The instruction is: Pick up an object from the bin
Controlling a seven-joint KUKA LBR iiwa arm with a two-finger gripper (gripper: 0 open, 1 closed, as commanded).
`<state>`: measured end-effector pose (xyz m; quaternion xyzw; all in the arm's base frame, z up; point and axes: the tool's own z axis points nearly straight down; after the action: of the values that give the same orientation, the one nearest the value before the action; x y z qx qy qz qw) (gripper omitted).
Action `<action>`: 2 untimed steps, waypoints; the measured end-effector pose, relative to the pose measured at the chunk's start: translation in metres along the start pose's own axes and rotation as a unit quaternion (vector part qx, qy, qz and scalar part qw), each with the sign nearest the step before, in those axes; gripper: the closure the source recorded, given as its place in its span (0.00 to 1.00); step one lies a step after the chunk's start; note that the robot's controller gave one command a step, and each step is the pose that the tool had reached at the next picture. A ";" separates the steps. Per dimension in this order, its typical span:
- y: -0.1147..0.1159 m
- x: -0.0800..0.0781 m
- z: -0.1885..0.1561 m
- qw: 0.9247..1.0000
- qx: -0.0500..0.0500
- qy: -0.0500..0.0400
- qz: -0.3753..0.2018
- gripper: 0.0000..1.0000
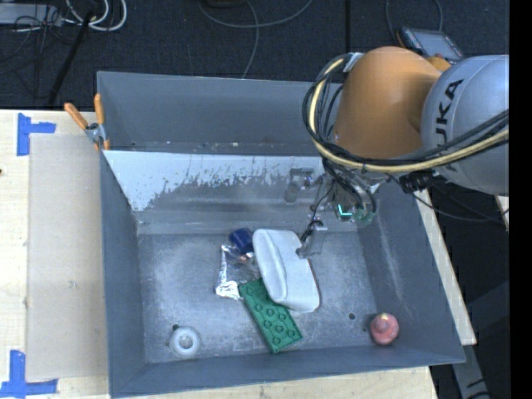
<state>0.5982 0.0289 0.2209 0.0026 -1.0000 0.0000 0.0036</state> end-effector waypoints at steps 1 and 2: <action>-0.001 0.024 0.130 0.972 -0.003 -0.012 0.233 0.00; -0.063 0.087 0.121 0.955 0.001 -0.003 0.297 0.00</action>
Offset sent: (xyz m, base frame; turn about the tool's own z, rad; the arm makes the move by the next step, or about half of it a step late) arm -0.0341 -0.0011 -0.1509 0.4791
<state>0.5105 -0.0342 0.1004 -0.2944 -0.9557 0.0016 0.0005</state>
